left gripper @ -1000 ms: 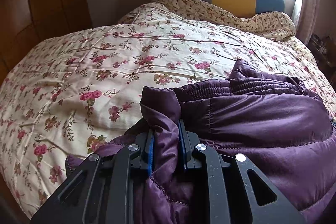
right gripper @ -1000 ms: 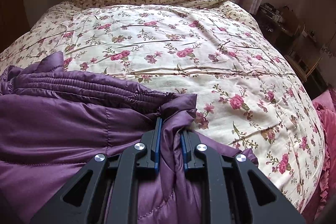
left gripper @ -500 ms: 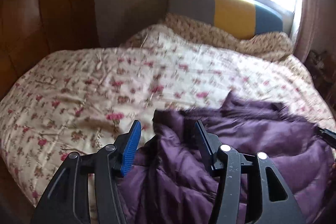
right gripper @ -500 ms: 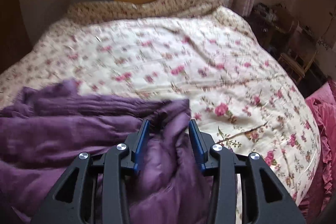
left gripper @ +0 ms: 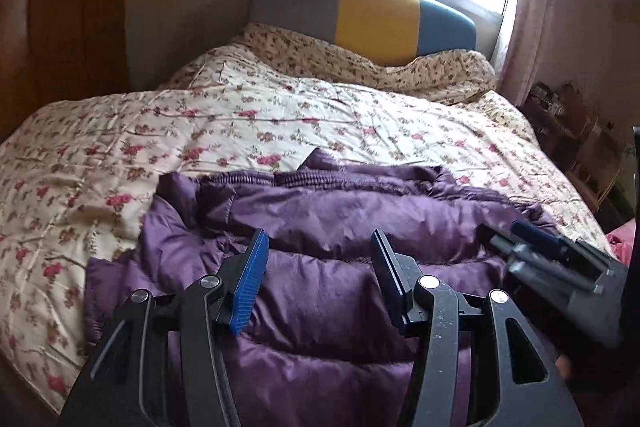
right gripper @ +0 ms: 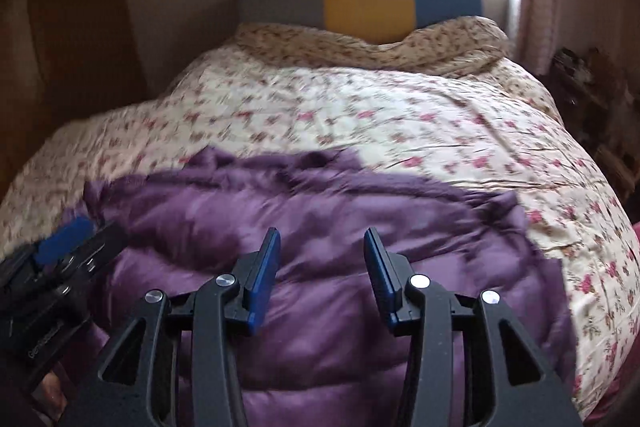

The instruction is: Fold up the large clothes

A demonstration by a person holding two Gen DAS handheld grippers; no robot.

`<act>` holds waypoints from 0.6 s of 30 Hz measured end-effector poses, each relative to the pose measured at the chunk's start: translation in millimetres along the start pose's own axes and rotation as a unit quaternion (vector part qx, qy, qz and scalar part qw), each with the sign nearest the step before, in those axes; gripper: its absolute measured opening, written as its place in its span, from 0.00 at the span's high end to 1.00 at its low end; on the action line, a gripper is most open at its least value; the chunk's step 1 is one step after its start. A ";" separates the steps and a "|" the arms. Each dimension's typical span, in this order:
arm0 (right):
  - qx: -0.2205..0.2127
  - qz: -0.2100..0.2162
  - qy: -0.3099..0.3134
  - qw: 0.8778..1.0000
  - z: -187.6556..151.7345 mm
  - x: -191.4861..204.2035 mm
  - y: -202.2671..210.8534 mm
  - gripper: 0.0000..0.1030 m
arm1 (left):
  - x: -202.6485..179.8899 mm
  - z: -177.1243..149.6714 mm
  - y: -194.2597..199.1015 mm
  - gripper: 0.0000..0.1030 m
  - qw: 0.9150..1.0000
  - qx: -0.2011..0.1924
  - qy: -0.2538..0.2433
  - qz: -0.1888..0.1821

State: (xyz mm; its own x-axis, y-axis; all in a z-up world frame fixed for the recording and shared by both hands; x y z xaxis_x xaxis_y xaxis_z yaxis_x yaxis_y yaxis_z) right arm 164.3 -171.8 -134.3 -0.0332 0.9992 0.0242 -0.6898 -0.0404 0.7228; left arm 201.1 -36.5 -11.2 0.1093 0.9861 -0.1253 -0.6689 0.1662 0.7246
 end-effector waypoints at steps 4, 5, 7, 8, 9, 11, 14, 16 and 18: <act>0.006 -0.013 0.006 1.000 -12.1 3.2 -21.0 0.59 | 8.4 -10.7 -20.5 0.48 1.000 0.015 0.008 0.004; 0.008 -0.017 0.008 1.000 -14.3 3.7 -26.0 0.58 | 7.7 -13.5 -25.0 0.48 1.000 0.014 0.000 0.007; 0.011 -0.024 0.011 1.000 -18.4 5.5 -32.7 0.58 | 5.9 -17.9 -30.4 0.47 1.000 0.013 -0.009 0.011; 0.010 -0.028 0.014 0.999 -20.5 6.3 -37.3 0.58 | 5.8 -19.8 -35.0 0.47 1.000 0.016 -0.009 0.011; 0.011 -0.031 0.014 0.999 -22.5 6.3 -42.2 0.58 | 6.2 -21.1 -36.7 0.47 1.000 0.017 -0.007 0.010; 0.014 -0.034 0.013 0.999 -24.9 6.2 -48.1 0.58 | 7.6 -23.3 -41.9 0.47 1.000 0.019 -0.002 0.008; 0.016 -0.043 0.019 0.999 -26.3 7.2 -52.8 0.59 | 8.6 -25.0 -46.4 0.47 1.000 0.024 0.001 0.008; 0.017 -0.042 0.018 0.999 -25.9 5.8 -52.5 0.59 | 9.6 -25.2 -46.3 0.47 1.000 0.026 0.003 0.004; 0.019 -0.045 0.020 0.999 -24.7 7.5 -53.0 0.58 | 11.2 -23.8 -43.7 0.46 0.999 0.030 0.009 -0.005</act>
State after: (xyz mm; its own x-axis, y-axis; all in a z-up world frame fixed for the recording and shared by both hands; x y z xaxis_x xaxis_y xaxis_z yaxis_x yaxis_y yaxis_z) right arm 182.7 -162.4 -189.5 -0.0022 0.9976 -0.0697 -0.6631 0.0507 0.7468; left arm 214.1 -32.8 -60.3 0.1024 0.9841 -0.1453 -0.6217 0.1773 0.7629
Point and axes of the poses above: each gripper's, at about its wrist camera, not at the fingertips, and y roughly against the way its jaws point, x to its left, z to its top, the point moved 5 cm from there along -y, roughly the way its jaws point, and after that the axes turned 1 degree about x, right-handed, at the moved point
